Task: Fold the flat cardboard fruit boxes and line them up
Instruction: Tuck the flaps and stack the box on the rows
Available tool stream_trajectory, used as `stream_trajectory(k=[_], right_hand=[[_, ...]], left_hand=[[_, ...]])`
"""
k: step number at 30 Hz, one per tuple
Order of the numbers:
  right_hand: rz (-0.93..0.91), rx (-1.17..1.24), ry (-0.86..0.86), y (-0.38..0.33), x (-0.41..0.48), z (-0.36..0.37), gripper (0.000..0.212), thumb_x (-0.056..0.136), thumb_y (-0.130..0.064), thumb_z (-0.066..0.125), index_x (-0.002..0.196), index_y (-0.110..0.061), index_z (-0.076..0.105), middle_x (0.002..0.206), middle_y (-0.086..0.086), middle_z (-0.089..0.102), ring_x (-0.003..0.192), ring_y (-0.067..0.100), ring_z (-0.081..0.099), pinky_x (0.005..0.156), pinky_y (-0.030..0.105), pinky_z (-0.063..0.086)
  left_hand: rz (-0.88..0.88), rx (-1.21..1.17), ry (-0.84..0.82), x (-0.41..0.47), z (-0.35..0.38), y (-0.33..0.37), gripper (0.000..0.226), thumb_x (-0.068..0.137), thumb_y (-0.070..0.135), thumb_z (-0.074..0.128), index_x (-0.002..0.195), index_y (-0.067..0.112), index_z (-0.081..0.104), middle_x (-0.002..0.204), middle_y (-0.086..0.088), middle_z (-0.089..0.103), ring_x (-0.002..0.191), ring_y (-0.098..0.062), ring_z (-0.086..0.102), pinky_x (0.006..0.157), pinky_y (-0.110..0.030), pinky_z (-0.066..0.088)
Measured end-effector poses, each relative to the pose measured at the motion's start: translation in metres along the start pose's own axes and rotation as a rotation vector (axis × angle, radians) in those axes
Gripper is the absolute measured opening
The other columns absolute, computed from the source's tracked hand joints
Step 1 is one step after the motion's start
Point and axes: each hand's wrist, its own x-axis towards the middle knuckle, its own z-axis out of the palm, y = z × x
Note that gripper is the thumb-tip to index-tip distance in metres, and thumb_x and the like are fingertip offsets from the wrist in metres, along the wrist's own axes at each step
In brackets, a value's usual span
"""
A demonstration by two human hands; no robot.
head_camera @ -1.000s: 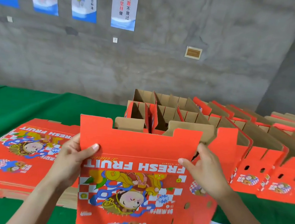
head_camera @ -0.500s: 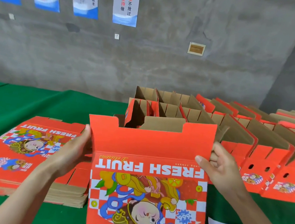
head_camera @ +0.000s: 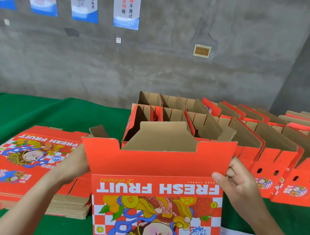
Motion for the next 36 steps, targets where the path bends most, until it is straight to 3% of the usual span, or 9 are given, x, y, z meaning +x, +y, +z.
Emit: stream_trajectory(k=[2,7,10,13,19,21,23,29,36], right_hand=[[0.016,0.006,0.047,-0.001,-0.003,0.000,0.004,0.092,-0.015,0.055,0.088,-0.016,0.056,0.073,-0.002,0.070,0.067,0.006,0.067,0.059,0.017,0.053],[0.176,0.005,0.398,0.001,-0.008,0.008,0.079,0.065,-0.088,0.046,0.052,-0.011,0.036,0.048,0.001,0.041,0.045,0.011,0.042,0.046,0.021,0.037],[0.251,0.021,0.518,0.010,-0.007,0.002,0.067,0.069,-0.075,0.054,0.046,-0.013,0.039,0.045,-0.002,0.040,0.045,0.011,0.039,0.045,0.023,0.035],[0.275,-0.039,0.476,0.022,-0.010,-0.005,0.056,0.083,-0.047,0.065,0.043,-0.013,0.044,0.042,-0.009,0.043,0.045,0.009,0.039,0.050,0.027,0.034],[0.364,-0.265,0.408,0.043,-0.017,-0.022,0.041,0.084,-0.007,0.070,0.048,0.001,0.051,0.133,0.002,0.056,0.097,0.004,0.059,0.071,0.018,0.042],[0.359,-0.370,0.344,0.038,-0.019,-0.023,0.013,0.082,-0.006,0.071,0.092,0.001,0.073,0.138,0.000,0.052,0.117,0.007,0.051,0.097,0.024,0.040],[0.325,-0.489,0.288,0.035,-0.020,-0.021,0.042,0.082,-0.006,0.071,0.122,-0.001,0.062,0.141,0.000,0.049,0.127,0.013,0.046,0.107,0.022,0.031],[0.120,-0.650,0.106,0.022,-0.017,-0.013,0.056,0.082,0.000,0.067,0.136,-0.007,0.050,0.147,-0.004,0.037,0.132,0.003,0.029,0.109,0.016,0.017],[0.063,-0.724,0.031,0.023,-0.012,-0.014,0.065,0.084,-0.005,0.068,0.142,-0.012,0.041,0.147,-0.015,0.024,0.134,-0.001,0.013,0.112,0.018,0.002]], left_hand=[[-0.066,-0.191,0.179,-0.006,0.016,0.000,0.019,0.074,0.004,0.059,0.061,0.015,0.068,0.059,0.002,0.066,0.053,-0.004,0.055,0.049,-0.021,0.045],[-0.259,-0.457,0.537,-0.019,0.062,0.000,0.031,0.087,-0.013,0.040,0.086,0.002,0.068,0.060,-0.005,0.069,0.047,-0.007,0.059,0.043,-0.018,0.047],[-0.275,-0.390,0.652,-0.021,0.078,0.006,0.048,0.087,-0.011,0.036,0.129,0.002,0.055,0.117,-0.018,0.065,0.108,-0.031,0.061,0.095,-0.050,0.048],[-0.274,-0.279,0.727,-0.026,0.090,0.009,0.054,0.088,-0.010,0.037,0.139,0.005,0.045,0.128,-0.020,0.057,0.116,-0.043,0.054,0.100,-0.056,0.042],[-0.159,-0.069,0.564,-0.035,0.103,0.014,0.059,0.091,0.003,0.054,0.146,0.008,0.033,0.138,-0.015,0.049,0.125,-0.026,0.049,0.102,-0.037,0.039],[-0.127,0.062,0.473,-0.035,0.100,0.019,0.077,0.082,0.008,0.070,0.147,0.008,0.029,0.142,-0.011,0.044,0.130,-0.023,0.044,0.105,-0.032,0.034],[-0.080,0.239,0.403,-0.032,0.094,0.024,0.089,0.072,0.005,0.079,0.146,0.005,0.029,0.149,-0.014,0.034,0.137,-0.028,0.033,0.112,-0.035,0.027],[-0.006,0.714,0.201,-0.024,0.090,0.037,0.091,0.074,0.012,0.075,0.149,0.020,0.025,0.156,0.012,-0.013,0.147,-0.028,-0.004,0.114,-0.056,0.015],[0.390,0.593,-0.028,-0.019,0.083,0.038,0.074,0.069,-0.009,0.071,0.132,0.026,0.055,0.145,0.005,0.036,0.132,-0.011,0.034,0.110,-0.017,0.021]])
